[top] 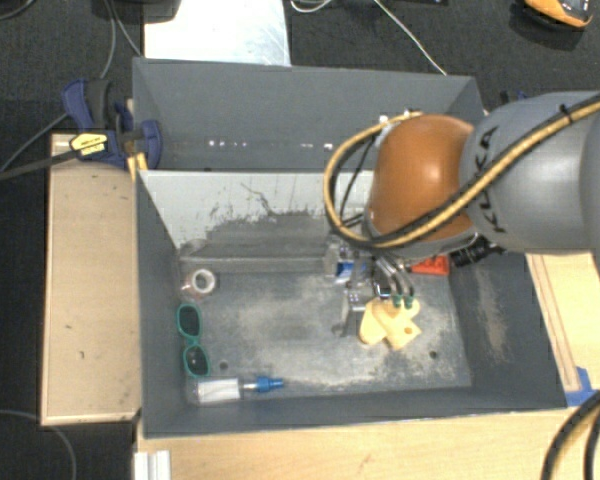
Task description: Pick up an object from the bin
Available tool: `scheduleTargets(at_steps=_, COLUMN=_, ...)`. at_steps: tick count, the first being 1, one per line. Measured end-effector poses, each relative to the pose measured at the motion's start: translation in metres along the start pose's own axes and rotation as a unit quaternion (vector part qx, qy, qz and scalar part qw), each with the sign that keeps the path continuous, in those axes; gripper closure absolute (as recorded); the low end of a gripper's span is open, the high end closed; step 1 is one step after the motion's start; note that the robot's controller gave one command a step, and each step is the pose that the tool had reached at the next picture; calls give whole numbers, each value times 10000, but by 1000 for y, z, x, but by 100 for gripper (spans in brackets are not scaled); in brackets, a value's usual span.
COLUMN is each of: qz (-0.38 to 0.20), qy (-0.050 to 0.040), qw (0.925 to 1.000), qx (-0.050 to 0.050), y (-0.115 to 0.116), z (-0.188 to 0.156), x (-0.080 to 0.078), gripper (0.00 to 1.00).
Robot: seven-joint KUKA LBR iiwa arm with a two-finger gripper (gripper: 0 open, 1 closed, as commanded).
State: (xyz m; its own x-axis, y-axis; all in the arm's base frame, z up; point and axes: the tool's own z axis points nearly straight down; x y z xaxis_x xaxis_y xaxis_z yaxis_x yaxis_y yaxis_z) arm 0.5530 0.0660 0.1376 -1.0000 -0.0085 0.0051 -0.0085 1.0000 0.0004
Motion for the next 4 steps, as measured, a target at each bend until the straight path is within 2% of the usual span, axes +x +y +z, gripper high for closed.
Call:
scheduleTargets(at_steps=1, qz=14, qy=-40, qw=10000, qx=-3, y=0, z=-5, x=-2, gripper=0)
scheduleTargets(at_steps=2, qz=840, qy=-17, qw=9965, qx=10, y=-80, z=28, x=-21, gripper=0)
scheduleTargets(at_steps=3, qz=-475, qy=-44, qw=9989, qx=-3, y=-77, z=-5, x=10, gripper=100)
scheduleTargets(at_steps=4, qz=-462, qy=-44, qw=9989, qx=-4, y=-77, z=-5, x=10, gripper=0)
